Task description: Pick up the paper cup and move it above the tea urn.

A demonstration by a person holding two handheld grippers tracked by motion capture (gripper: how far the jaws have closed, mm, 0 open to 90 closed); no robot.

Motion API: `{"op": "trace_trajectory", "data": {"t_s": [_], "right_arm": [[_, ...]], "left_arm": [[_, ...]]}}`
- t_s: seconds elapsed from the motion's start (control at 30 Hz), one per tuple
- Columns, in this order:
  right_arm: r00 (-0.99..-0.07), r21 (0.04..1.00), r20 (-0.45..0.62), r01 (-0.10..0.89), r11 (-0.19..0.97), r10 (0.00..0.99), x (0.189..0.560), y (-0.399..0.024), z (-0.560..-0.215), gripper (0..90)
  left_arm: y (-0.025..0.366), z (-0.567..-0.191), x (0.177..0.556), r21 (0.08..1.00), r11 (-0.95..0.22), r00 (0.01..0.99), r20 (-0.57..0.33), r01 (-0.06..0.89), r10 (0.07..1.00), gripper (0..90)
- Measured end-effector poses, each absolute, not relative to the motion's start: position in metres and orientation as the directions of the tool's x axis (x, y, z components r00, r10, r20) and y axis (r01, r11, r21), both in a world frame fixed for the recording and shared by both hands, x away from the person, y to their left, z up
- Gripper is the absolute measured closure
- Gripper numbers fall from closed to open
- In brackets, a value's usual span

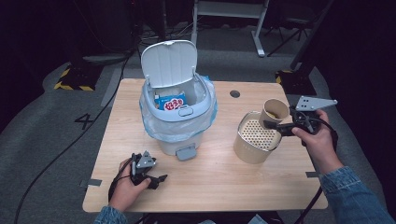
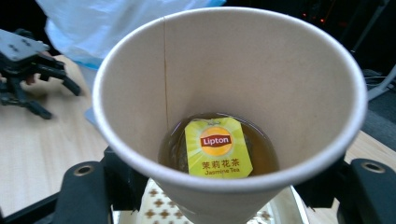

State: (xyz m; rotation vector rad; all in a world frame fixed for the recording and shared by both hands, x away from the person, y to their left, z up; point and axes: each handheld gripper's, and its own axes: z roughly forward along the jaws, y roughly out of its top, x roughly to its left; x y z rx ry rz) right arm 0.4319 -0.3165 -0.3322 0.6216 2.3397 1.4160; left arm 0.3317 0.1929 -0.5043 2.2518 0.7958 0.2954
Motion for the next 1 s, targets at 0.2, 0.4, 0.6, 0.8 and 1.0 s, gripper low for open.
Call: {"op": "trace_trajectory", "data": {"t_s": [0.2, 0.4, 0.6, 0.8, 1.0], "right_arm": [[-0.845, 0.89, -0.059, 0.197, 0.412, 0.532, 0.443, -0.318, -0.341, 31.8], [-0.839, 0.879, -0.134, 0.145, 0.455, 0.527, 0.444, -0.318, -0.347, 32.3], [-0.805, 0.81, -0.337, 0.016, 0.586, 0.488, 0.44, -0.317, -0.35, 33.0], [-0.742, 0.696, -0.536, -0.118, 0.708, 0.403, 0.433, -0.312, -0.353, 33.8], [-0.673, 0.549, -0.672, -0.174, 0.817, 0.309, 0.428, -0.306, -0.356, 34.2]], "left_arm": [[0.193, -0.504, 0.332, 0.698, -0.552, 0.783, -0.021, 0.456, 0.621, 19.9], [0.193, -0.504, 0.332, 0.698, -0.551, 0.783, -0.022, 0.457, 0.621, 19.9], [0.193, -0.504, 0.332, 0.697, -0.553, 0.784, -0.02, 0.456, 0.621, 19.9], [0.193, -0.504, 0.332, 0.698, -0.552, 0.783, -0.021, 0.457, 0.622, 19.9], [0.193, -0.504, 0.332, 0.697, -0.553, 0.784, -0.02, 0.456, 0.621, 19.9]]}}
